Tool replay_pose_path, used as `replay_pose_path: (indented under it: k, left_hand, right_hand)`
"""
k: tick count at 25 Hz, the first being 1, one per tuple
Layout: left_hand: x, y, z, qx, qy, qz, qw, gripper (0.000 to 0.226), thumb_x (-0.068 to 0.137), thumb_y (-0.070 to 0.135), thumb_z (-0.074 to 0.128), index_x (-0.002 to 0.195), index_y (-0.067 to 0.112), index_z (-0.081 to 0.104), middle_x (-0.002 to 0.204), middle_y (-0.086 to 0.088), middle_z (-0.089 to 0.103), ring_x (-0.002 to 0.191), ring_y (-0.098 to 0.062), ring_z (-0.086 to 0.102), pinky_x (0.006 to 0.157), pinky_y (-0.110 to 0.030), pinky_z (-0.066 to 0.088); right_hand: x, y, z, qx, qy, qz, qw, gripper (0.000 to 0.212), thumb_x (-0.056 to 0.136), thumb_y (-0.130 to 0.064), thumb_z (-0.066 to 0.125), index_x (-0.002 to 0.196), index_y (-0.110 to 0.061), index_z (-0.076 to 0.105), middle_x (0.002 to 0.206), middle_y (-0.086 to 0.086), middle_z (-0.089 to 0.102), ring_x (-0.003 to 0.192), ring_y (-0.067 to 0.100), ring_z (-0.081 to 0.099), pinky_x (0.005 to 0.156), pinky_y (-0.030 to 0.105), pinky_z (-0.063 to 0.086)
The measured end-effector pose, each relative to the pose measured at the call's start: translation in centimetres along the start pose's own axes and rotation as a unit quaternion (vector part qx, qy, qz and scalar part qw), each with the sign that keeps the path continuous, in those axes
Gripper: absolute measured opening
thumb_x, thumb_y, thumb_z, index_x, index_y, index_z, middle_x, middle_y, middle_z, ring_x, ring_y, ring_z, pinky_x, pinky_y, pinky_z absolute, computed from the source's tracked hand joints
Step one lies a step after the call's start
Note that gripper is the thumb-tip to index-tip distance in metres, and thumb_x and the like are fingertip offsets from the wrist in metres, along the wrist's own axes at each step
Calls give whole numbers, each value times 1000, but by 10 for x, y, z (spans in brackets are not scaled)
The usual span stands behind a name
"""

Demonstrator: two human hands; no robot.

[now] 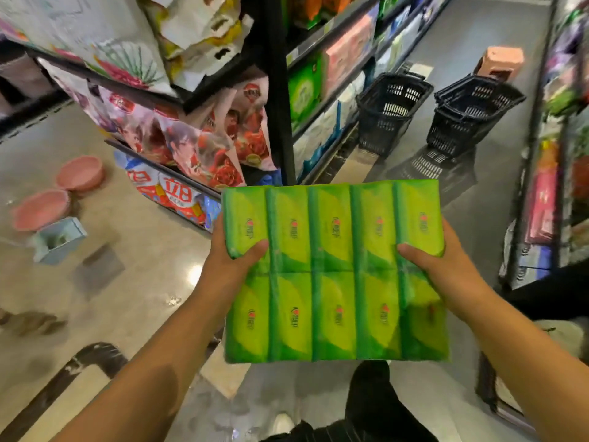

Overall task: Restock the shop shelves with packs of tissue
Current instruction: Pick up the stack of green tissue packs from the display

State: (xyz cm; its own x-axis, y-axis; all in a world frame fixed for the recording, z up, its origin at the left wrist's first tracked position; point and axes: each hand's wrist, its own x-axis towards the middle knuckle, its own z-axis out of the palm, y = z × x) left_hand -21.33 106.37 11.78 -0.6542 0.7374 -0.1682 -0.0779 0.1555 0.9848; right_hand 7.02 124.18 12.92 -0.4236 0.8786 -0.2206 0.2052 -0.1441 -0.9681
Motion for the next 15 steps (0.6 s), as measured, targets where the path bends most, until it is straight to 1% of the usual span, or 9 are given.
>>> replay_pose_path:
  k: [3, 4, 6, 8, 10, 11, 13, 14, 15]
  left_hand:
    - [72, 12, 56, -1, 2, 13, 1000, 88, 63, 46, 83, 136, 53, 35, 124, 11, 63, 110, -17, 64, 91, -52, 52]
    - [97, 15, 76, 4, 6, 18, 1000, 87, 64, 44, 83, 136, 53, 35, 124, 10, 63, 110, -16, 64, 91, -52, 52]
    - [137, 27, 108, 14, 1, 17, 1000, 87, 65, 42, 83, 136, 50, 35, 126, 9, 62, 111, -17, 63, 92, -50, 52]
    - [184, 41, 145, 30, 8, 6, 999, 95, 62, 45, 84, 140, 46, 30, 127, 8, 60, 111, -14, 62, 92, -48, 53]
    - [230, 56, 181, 35, 34, 0, 999, 103, 59, 47, 86, 143, 41, 27, 126, 9, 59, 111, -13, 62, 92, -45, 53]
    - [253, 63, 197, 35, 54, -1, 998, 104, 59, 46, 87, 144, 38, 26, 125, 8, 59, 111, -15, 61, 92, -44, 53]
    - [302, 72, 219, 29, 80, 4, 996, 104, 61, 41, 88, 145, 31, 27, 124, 6, 59, 111, -17, 61, 94, -44, 51]
    - [324, 74, 223, 33, 86, 2, 996, 105, 60, 43, 88, 145, 31, 27, 125, 6, 59, 111, -16, 61, 94, -45, 51]
    - [350, 78, 229, 41, 90, -4, 995, 109, 57, 49, 87, 145, 34, 26, 127, 6, 58, 112, -15, 60, 95, -45, 51]
  right_hand:
    - [90, -9, -34, -2, 6, -11, 1000, 82, 67, -34, 78, 140, -35, 39, 119, -9, 63, 103, 11, 64, 88, 38, 51]
    - [121, -14, -46, -2, 9, -12, 1000, 81, 71, -31, 78, 141, -34, 38, 116, -11, 62, 100, 8, 63, 86, 35, 51]
    - [173, -25, -68, 14, 10, -8, 1000, 75, 77, -17, 75, 140, -30, 36, 108, -15, 60, 91, -1, 60, 75, 24, 51]
    - [233, -47, -95, 22, -3, -13, 1000, 72, 78, -7, 72, 137, -26, 36, 105, -13, 59, 86, -2, 60, 64, 16, 52]
    - [297, -64, -117, 9, -20, -27, 999, 72, 75, -6, 73, 135, -23, 37, 107, -8, 60, 90, 5, 62, 65, 18, 54]
    - [327, -73, -125, 1, -23, -27, 999, 72, 75, -7, 73, 135, -24, 36, 107, -9, 60, 91, 5, 62, 66, 20, 54]
    - [386, -89, -133, -10, -24, -29, 999, 72, 77, -7, 74, 135, -28, 36, 105, -11, 60, 88, 1, 61, 65, 18, 52]
    - [412, -96, -134, -12, -35, -32, 999, 71, 77, -8, 74, 134, -29, 36, 107, -10, 60, 89, 2, 61, 65, 18, 52]
    - [443, -103, -134, -14, -49, -36, 998, 72, 76, -11, 75, 133, -30, 36, 111, -7, 60, 93, 4, 62, 69, 20, 53]
